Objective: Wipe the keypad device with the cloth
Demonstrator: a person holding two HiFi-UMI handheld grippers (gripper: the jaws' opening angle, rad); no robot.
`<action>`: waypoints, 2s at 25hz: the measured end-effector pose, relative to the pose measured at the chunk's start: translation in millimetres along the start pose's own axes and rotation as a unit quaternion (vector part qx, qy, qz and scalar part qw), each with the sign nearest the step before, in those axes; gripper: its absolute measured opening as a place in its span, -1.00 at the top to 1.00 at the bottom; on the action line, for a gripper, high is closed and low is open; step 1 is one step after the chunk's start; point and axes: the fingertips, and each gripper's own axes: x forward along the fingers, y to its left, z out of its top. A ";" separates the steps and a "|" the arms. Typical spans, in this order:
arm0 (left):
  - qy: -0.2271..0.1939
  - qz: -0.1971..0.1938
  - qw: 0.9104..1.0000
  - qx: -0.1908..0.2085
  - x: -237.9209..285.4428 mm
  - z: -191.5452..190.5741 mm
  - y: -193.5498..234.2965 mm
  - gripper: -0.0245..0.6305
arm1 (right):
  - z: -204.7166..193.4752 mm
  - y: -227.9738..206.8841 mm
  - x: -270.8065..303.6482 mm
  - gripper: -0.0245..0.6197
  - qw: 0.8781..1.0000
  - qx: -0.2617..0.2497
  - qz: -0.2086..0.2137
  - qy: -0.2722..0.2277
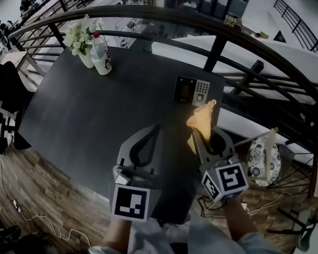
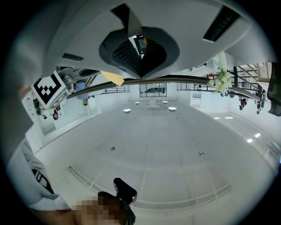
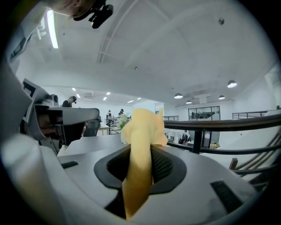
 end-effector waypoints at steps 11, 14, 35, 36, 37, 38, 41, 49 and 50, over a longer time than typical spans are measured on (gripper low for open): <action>-0.005 0.014 1.000 -0.006 -1.3 1.8 5.2 0.91 | 7.7 4.4 -9.3 0.60 0.999 0.034 -0.018 -0.015; -0.006 0.018 1.000 -0.007 -1.9 1.6 4.9 0.91 | 5.7 7.2 -9.9 0.60 0.999 0.039 -0.014 -0.013; -0.005 0.017 1.000 -0.012 -0.4 -1.5 0.7 0.91 | -0.3 3.3 -14.3 0.61 0.998 0.054 -0.016 -0.006; -0.005 0.017 1.000 -0.012 -0.4 -1.4 0.6 0.91 | -0.4 2.9 -14.2 0.61 0.998 0.055 -0.017 -0.006; -0.005 0.017 1.000 -0.012 -0.4 -1.4 0.6 0.91 | -0.8 2.7 -14.2 0.61 0.998 0.055 -0.017 -0.005; -0.005 0.017 1.000 -0.012 -0.6 -1.6 0.6 0.91 | -1.4 2.6 -14.3 0.61 0.998 0.056 -0.017 -0.004; -0.002 0.020 1.000 -0.014 -1.4 -2.7 1.5 0.90 | -3.7 3.4 -14.0 0.61 0.998 0.058 -0.015 0.000; -0.001 0.022 1.000 -0.015 -2.7 -4.5 4.4 0.91 | -9.1 9.4 -10.2 0.61 0.998 0.058 0.000 0.010; 0.000 0.022 1.000 -0.015 -2.9 -5.2 4.9 0.91 | -9.6 10.3 -9.6 0.61 0.998 0.057 0.001 0.012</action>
